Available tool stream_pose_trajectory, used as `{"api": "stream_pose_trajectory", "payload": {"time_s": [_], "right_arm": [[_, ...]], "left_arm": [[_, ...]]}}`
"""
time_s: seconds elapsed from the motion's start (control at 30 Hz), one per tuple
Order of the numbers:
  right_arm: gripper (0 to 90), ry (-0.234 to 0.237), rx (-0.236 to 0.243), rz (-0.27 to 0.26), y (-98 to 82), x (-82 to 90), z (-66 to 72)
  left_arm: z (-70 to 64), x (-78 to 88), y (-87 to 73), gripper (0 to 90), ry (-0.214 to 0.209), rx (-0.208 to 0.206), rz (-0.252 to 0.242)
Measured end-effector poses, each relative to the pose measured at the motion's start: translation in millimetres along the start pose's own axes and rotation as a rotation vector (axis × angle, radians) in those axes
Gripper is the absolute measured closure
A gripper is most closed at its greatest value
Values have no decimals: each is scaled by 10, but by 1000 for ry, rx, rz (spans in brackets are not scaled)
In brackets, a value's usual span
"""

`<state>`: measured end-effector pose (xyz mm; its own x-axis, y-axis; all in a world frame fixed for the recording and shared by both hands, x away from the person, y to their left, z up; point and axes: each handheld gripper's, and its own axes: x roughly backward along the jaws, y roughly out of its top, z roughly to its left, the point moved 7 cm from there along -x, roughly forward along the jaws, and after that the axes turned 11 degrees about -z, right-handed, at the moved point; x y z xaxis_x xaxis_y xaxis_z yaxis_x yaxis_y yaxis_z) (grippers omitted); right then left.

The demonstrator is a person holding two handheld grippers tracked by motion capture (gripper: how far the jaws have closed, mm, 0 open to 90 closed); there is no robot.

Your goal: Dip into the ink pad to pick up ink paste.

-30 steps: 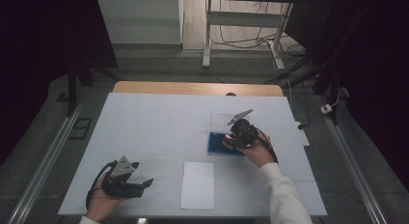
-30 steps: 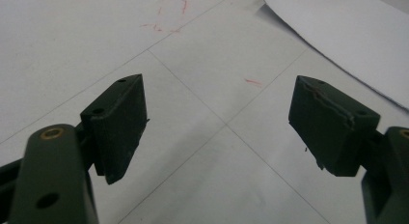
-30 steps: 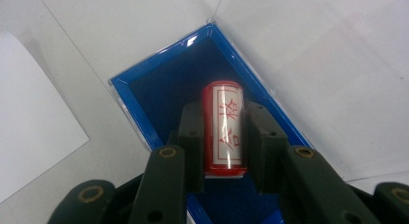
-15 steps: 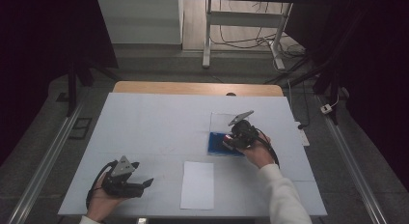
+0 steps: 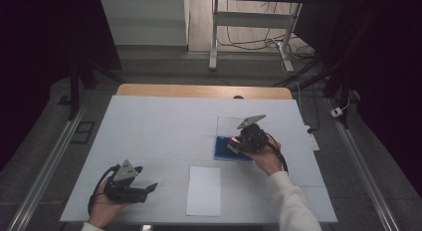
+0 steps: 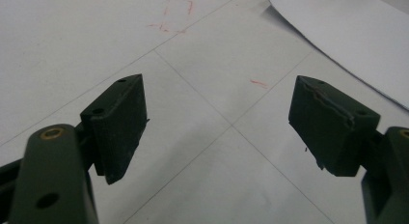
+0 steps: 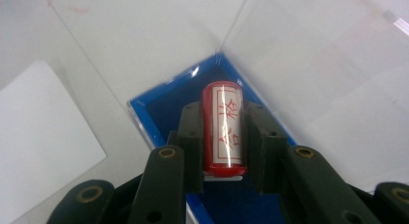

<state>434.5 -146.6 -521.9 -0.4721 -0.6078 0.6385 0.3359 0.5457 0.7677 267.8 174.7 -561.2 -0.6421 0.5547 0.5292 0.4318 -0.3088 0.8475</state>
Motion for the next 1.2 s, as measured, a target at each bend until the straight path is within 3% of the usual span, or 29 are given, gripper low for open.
{"api": "stream_pose_trajectory", "payload": {"time_s": [0.2,0.53,0.83,1.2], "right_arm": [[702,-5,12,-28,78,73,7],[701,-6,-15,-78,142,261,-29],[701,-2,4,-109,259,342,2],[701,5,18,-94,284,304,36]], "left_arm": [[5,10,-1,216,1,2,-2],[-5,11,6,216,1,-2,-4],[-8,13,11,216,2,-3,-4],[-7,10,5,217,-1,-6,-1]]}}
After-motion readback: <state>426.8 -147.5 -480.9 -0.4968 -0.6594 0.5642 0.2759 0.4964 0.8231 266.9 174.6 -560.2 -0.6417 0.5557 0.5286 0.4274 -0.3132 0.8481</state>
